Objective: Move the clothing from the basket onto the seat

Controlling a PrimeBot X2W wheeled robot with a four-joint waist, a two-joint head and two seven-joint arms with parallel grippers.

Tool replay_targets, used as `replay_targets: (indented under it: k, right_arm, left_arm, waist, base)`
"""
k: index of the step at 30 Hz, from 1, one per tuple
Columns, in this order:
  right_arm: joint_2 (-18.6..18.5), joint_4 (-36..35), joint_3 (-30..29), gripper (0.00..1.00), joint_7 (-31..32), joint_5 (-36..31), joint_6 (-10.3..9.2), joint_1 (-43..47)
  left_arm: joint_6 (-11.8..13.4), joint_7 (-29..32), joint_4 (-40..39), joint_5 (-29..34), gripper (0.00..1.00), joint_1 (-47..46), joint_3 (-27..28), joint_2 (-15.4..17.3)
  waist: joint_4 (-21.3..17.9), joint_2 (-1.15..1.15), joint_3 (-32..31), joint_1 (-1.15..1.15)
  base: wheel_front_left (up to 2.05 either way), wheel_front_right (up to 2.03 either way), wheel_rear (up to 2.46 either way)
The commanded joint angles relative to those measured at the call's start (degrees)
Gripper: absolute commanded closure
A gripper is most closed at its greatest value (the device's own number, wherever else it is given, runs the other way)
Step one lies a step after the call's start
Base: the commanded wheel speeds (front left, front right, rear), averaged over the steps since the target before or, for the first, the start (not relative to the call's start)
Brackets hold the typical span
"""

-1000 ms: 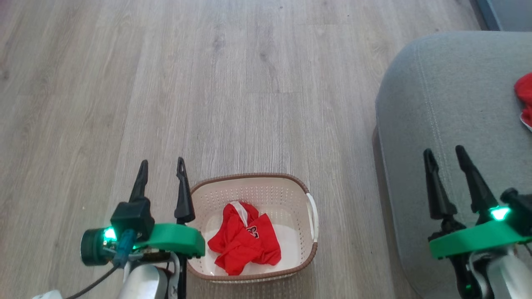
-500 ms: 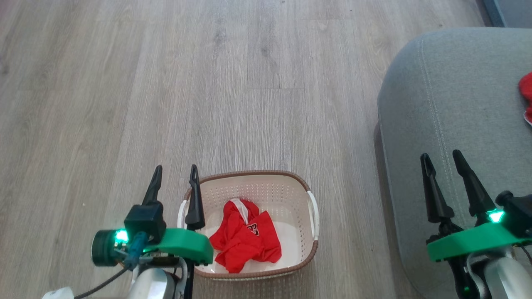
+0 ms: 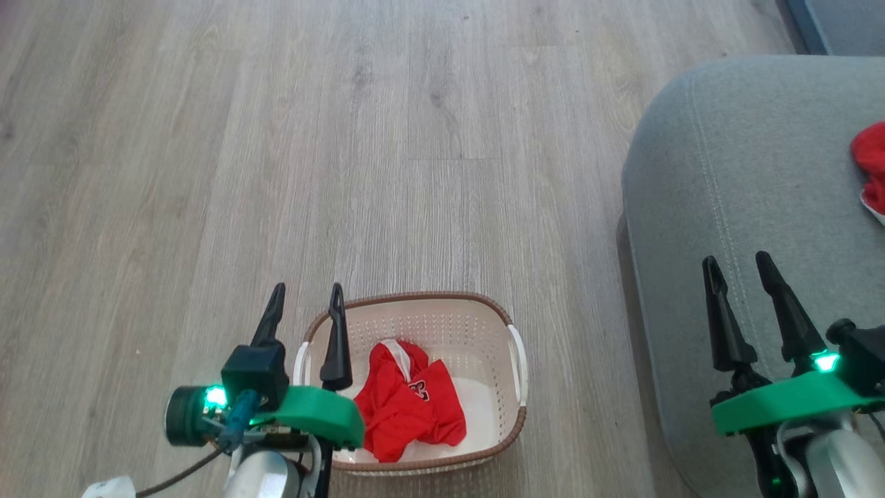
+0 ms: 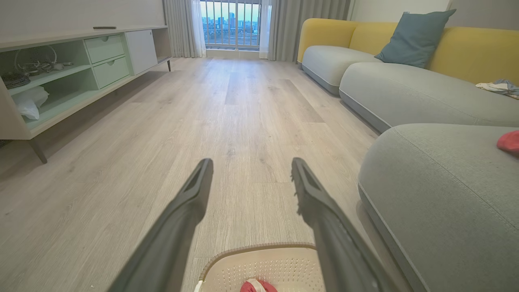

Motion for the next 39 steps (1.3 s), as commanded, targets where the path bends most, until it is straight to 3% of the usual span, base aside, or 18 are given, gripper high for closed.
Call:
replay_targets:
  k: [1,12,18,32,39]
  right_arm:
    - [-0.08,-1.67,0.68,0.00,-0.31,-0.08,-0.01,-0.97]
    - [-0.27,-2.29,0.64,0.00,-0.31,0.02,-0.01,-1.72]
    - [-0.86,-2.66,0.02,0.00,-0.31,-0.41,-0.01,-2.65]
    - [-3.86,-5.82,1.39,0.00,-0.31,-0.11,-0.01,-9.77]
    - [-4.85,-8.23,3.22,0.00,-0.31,1.28,-0.01,-15.09]
  left_arm:
    - [-0.14,-0.29,-1.76,0.20,0.00,-0.81,1.41,0.05]
    - [-0.21,-0.29,-1.58,-0.11,0.00,-1.66,1.04,0.05]
    - [-1.65,-0.29,3.81,-0.78,0.00,-2.79,-0.97,0.05]
    - [-3.15,-0.29,19.51,-0.80,0.00,-15.09,-8.67,0.05]
    - [-3.53,-0.29,31.85,1.96,0.00,-26.85,-12.21,0.05]
  waist:
    - [-0.11,0.00,-0.05,0.00]
    - [-0.27,0.00,1.57,0.00]
    - [-0.58,0.00,3.86,0.00]
    - [-3.36,0.00,20.42,0.00]
    - [-6.05,0.00,33.57,0.00]
  base:
    - [0.00,0.00,0.00]
    - [0.00,0.00,0.00]
    - [0.00,0.00,0.00]
    - [0.00,0.00,0.00]
    - [0.00,0.00,0.00]
